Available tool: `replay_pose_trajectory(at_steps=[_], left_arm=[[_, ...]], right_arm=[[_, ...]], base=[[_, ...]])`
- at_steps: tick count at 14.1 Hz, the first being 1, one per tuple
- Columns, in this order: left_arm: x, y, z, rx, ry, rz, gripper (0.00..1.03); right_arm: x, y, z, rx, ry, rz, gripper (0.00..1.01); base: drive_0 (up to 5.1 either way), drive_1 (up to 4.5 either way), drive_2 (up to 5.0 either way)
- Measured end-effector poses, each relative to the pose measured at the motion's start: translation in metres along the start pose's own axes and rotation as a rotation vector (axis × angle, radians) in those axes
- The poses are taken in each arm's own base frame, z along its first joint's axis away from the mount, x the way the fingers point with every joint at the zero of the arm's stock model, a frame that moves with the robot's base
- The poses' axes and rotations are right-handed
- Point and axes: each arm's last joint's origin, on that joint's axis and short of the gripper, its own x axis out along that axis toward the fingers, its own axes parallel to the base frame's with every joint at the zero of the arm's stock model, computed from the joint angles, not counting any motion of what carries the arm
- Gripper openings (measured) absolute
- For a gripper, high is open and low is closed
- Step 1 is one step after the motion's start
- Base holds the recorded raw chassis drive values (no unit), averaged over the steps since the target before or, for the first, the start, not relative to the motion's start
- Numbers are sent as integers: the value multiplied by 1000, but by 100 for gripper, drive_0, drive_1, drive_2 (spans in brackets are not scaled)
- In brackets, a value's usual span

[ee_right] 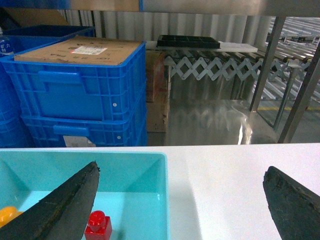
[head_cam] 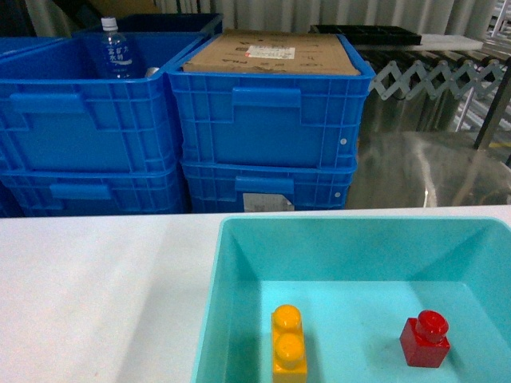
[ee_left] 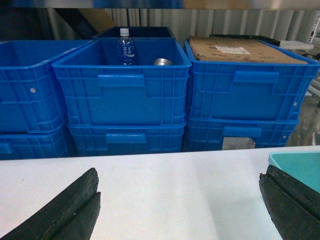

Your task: Pick red block from blue box to shelf

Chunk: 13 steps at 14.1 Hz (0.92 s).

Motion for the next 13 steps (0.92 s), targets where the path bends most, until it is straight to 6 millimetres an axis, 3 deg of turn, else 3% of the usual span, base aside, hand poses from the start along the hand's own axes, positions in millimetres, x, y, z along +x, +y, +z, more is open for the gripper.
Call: replay_pose_trajectory(at_steps=[13], left_arm=[[0, 0, 0, 0, 0, 0, 98]], right_arm=[[0, 0, 0, 0, 0, 0, 98]], base=[[0, 0, 0]])
